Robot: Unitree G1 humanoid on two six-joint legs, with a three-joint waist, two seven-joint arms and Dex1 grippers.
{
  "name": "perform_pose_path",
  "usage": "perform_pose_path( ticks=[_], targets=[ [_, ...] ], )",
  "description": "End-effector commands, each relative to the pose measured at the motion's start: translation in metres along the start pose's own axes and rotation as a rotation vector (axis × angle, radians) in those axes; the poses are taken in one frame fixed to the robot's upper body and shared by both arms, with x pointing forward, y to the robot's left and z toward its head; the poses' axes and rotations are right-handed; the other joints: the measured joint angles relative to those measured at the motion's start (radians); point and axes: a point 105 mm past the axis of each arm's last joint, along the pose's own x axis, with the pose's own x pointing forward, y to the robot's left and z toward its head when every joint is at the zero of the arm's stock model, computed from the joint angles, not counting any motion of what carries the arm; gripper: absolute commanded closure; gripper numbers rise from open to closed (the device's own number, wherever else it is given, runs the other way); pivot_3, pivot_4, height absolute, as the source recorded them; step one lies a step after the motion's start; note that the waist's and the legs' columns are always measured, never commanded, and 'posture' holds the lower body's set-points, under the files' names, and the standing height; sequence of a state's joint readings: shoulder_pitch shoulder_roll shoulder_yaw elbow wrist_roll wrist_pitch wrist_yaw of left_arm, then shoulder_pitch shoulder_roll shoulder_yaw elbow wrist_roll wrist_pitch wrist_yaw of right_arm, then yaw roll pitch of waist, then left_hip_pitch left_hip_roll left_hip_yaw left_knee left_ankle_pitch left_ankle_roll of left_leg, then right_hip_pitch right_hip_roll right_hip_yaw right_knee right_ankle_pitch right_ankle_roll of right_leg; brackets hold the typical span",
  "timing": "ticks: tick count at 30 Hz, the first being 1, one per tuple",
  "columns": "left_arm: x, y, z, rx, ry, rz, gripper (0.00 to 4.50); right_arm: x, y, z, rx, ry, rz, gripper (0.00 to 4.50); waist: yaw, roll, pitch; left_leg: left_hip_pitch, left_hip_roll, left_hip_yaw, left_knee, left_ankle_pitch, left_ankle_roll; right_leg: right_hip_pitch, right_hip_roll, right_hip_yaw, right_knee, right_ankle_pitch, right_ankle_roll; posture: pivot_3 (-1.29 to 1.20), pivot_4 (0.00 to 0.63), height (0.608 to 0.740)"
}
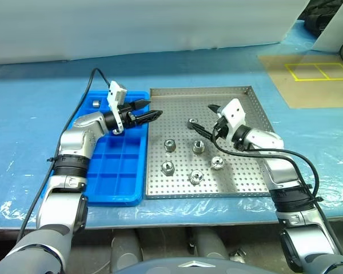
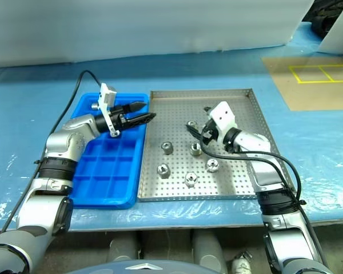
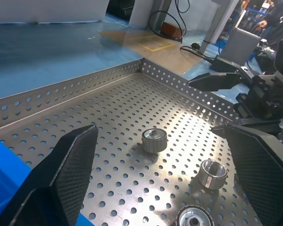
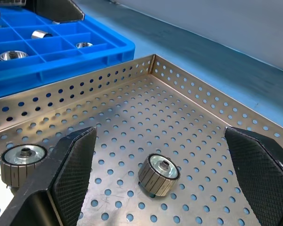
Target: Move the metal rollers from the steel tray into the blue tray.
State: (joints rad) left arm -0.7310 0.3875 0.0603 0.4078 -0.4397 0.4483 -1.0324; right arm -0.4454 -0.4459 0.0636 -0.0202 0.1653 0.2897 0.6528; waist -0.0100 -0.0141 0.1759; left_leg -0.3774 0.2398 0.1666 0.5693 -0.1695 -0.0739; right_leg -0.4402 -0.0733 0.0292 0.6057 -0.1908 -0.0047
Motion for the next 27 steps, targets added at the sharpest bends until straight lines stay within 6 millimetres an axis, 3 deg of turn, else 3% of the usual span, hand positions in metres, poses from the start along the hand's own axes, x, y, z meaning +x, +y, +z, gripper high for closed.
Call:
perform_pose_path(
  ticks=[1, 6, 9, 11, 16, 27],
  targets=[
    [-0.002, 0.002, 0.008, 0.058, -0.012, 0.01, 0.0, -0.005, -0.012, 0.024, 0.006, -0.113, -0.039, 0.04, 0.0, 0.0, 0.0, 0.0, 0.0, 0.0, 0.0, 0.0, 0.0, 0.0, 0.0, 0.0, 0.0, 0.0, 0.0, -0.25, 0.15, 0.74],
    [0.001, 0.006, 0.021, 0.06, -0.046, 0.036, 0.0, 0.0, -0.007, 0.014, -0.023, -0.053, -0.042, 0.04, 0.0, 0.0, 0.0, 0.0, 0.0, 0.0, 0.0, 0.0, 0.0, 0.0, 0.0, 0.0, 0.0, 0.0, 0.0, -0.26, 0.15, 0.74],
    [0.0, -0.001, 0.018, 0.094, -0.02, -0.021, 0.0, -0.003, -0.007, 0.015, 0.001, -0.057, -0.035, 0.04, 0.0, 0.0, 0.0, 0.0, 0.0, 0.0, 0.0, 0.0, 0.0, 0.0, 0.0, 0.0, 0.0, 0.0, 0.0, -0.25, 0.15, 0.74],
    [0.001, 0.005, 0.016, 0.128, -0.011, 0.019, 0.0, -0.004, -0.003, 0.01, -0.012, -0.034, -0.009, 0.04, 0.001, 0.0, 0.0, 0.0, 0.0, 0.0, 0.0, 0.0, 0.0, 0.0, 0.0, 0.0, 0.0, 0.0, 0.0, -0.26, 0.15, 0.74],
    [0.001, -0.006, 0.014, 0.119, -0.004, -0.064, 0.0, -0.009, 0.004, 0.004, -0.008, -0.011, 0.031, 0.04, 0.001, 0.0, 0.0, 0.0, 0.0, 0.0, 0.0, 0.0, 0.0, 0.0, 0.0, 0.0, 0.0, 0.0, 0.0, -0.27, 0.15, 0.74],
    [0.002, -0.01, 0.008, 0.12, 0.025, -0.103, 0.0, -0.011, 0.01, 0.0, 0.004, 0.005, 0.038, 0.04, -0.001, 0.0, 0.0, 0.0, 0.0, 0.0, 0.0, 0.0, 0.0, 0.0, 0.0, 0.0, 0.0, 0.0, 0.0, -0.28, 0.15, 0.74]
  ],
)
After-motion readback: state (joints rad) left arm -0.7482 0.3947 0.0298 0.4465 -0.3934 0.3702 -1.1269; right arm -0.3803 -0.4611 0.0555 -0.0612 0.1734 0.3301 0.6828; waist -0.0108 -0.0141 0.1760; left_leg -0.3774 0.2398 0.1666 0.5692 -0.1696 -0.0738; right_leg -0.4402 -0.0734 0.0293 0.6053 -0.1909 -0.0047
